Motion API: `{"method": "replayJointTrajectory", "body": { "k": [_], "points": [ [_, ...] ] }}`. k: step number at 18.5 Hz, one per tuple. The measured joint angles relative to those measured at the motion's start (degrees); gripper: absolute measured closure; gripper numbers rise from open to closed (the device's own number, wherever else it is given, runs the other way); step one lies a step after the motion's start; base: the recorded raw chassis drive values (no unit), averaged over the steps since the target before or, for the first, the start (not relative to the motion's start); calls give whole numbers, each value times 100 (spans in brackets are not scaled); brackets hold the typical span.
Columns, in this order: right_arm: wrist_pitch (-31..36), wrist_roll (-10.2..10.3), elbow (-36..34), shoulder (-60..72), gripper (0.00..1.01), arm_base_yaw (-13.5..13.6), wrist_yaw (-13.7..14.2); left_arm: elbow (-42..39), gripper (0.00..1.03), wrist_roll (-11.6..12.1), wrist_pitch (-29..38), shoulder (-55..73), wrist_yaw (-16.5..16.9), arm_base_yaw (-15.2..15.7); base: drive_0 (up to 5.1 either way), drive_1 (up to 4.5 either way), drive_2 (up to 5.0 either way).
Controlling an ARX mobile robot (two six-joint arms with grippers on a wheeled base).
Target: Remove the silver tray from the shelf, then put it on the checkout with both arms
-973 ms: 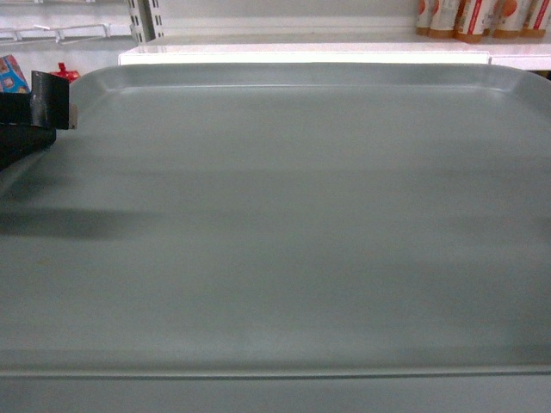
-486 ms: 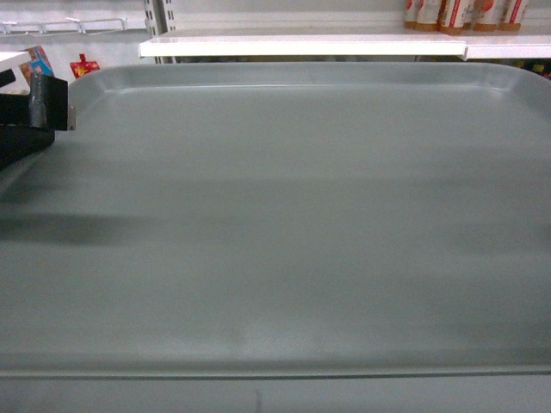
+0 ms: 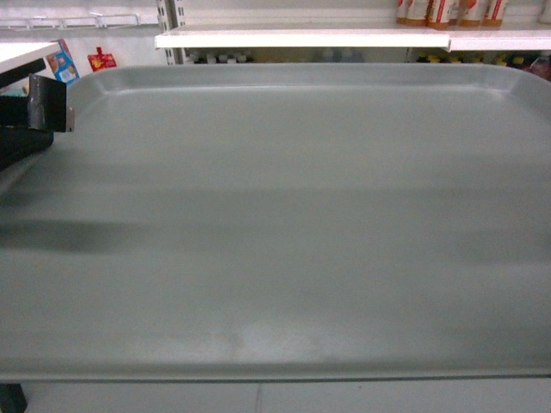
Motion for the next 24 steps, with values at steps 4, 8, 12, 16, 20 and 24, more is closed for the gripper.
{"method": "replayJointTrajectory", "body": {
  "k": [4, 8, 12, 16, 20, 24],
  "points": [
    [0, -2, 0, 2, 99, -4, 2, 0, 99, -2, 11, 9, 7, -9, 15, -409, 439],
    [-15, -2, 0, 4, 99, 2, 2, 0, 99, 2, -15, 9, 2, 4, 13, -411, 437],
    [2, -2, 0, 4, 99, -2, 4, 0, 99, 0, 7, 9, 2, 0, 8, -415, 432],
    [13, -2, 0, 4, 99, -2, 2, 0, 99, 0, 26, 9, 9, 0, 17, -406, 439],
    [4, -2, 0, 4, 99, 0, 2, 0, 99, 0, 4, 11, 4, 0, 17, -400, 435],
    [2, -4, 0, -9, 99, 0, 4, 0, 99, 0, 0, -13, 0, 0, 2, -29, 33]
  ]
}}
